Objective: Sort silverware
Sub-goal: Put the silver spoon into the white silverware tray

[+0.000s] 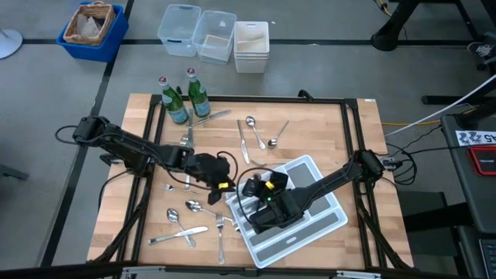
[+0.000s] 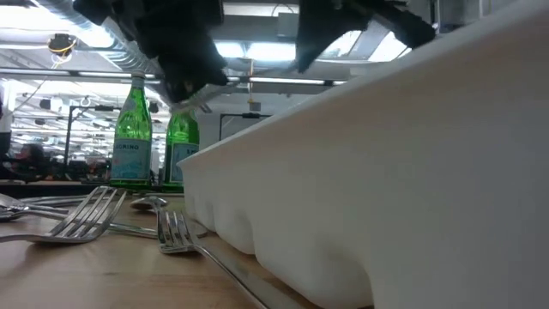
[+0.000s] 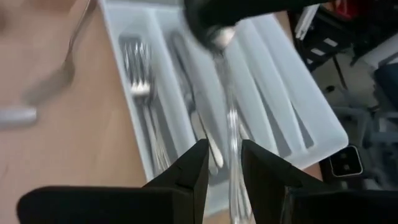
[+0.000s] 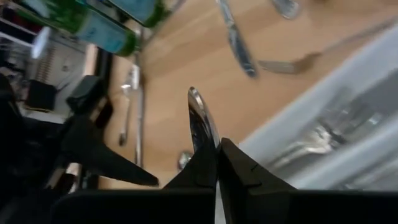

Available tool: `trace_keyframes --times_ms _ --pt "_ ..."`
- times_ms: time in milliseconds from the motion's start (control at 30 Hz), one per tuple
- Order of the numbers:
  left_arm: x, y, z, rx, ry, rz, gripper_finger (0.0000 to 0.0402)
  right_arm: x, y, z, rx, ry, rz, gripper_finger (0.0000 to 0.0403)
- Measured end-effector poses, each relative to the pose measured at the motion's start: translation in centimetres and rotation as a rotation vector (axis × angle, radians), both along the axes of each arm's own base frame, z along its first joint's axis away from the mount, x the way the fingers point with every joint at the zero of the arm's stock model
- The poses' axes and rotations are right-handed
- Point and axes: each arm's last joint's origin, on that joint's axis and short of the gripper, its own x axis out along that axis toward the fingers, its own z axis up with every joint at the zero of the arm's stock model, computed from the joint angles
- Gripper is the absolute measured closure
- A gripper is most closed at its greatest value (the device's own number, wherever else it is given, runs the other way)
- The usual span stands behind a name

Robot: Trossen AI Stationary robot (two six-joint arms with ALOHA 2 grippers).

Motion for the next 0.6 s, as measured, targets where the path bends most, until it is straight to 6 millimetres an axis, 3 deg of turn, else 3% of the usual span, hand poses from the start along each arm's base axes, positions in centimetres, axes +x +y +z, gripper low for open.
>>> trace_keyframes --times_ms 367,600 --pt "0.32 -0.18 0.54 0.038 -0.076 -0.026 0.0316 0.52 0.06 0.40 -0.135 -0.025 0.051 0.0400" --pt "0.38 0.12 0.54 0.073 -0.083 -0.019 0.0260 0.83 0.18 0.56 -0.150 -0.052 0.060 0.0400"
